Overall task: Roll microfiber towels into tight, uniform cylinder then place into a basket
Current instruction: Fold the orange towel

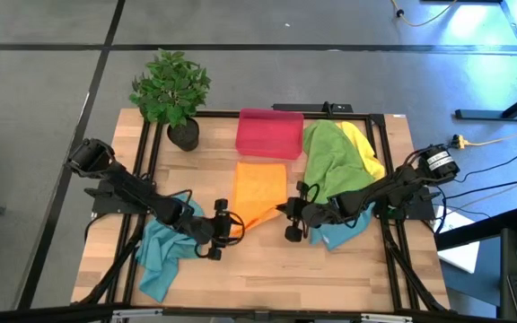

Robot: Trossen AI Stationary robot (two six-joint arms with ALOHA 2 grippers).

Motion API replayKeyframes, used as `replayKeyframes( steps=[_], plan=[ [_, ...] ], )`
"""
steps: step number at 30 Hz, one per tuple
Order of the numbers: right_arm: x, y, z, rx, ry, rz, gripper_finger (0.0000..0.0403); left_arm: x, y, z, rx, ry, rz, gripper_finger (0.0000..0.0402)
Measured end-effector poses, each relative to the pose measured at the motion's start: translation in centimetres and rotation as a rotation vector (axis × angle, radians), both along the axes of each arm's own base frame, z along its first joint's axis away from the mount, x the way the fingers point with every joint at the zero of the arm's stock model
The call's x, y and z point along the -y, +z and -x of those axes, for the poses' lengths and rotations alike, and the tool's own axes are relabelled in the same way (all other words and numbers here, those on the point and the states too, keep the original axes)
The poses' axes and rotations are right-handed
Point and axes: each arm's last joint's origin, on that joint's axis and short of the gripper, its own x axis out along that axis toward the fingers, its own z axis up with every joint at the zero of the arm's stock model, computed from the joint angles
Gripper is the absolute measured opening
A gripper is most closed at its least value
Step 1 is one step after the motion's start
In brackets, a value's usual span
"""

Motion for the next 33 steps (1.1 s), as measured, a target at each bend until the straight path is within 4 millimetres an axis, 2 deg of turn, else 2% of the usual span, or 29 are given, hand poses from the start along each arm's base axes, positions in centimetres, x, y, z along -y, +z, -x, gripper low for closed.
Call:
replayKeyframes(
  steps=[5,19,24,33],
  plan=[
    [0.0,0.0,0.0,0.002,-0.01,-0.016,0.0,1.1,-0.4,1.0,-0.028,0.017,-0.025,0.0192],
    [0.0,-0.1,0.1,-0.009,-0.008,-0.014,0.0,1.9,-5.2,1.1,-0.183,0.053,-0.106,0.02],
    [0.0,-0.1,0.1,-0.011,-0.008,-0.014,0.0,1.8,-5.2,1.0,-0.176,0.068,-0.126,0.0192],
    [0.0,-0.1,0.1,-0.011,-0.009,-0.016,0.0002,1.7,-5.2,1.0,-0.154,0.094,-0.185,0.0152]
  ],
)
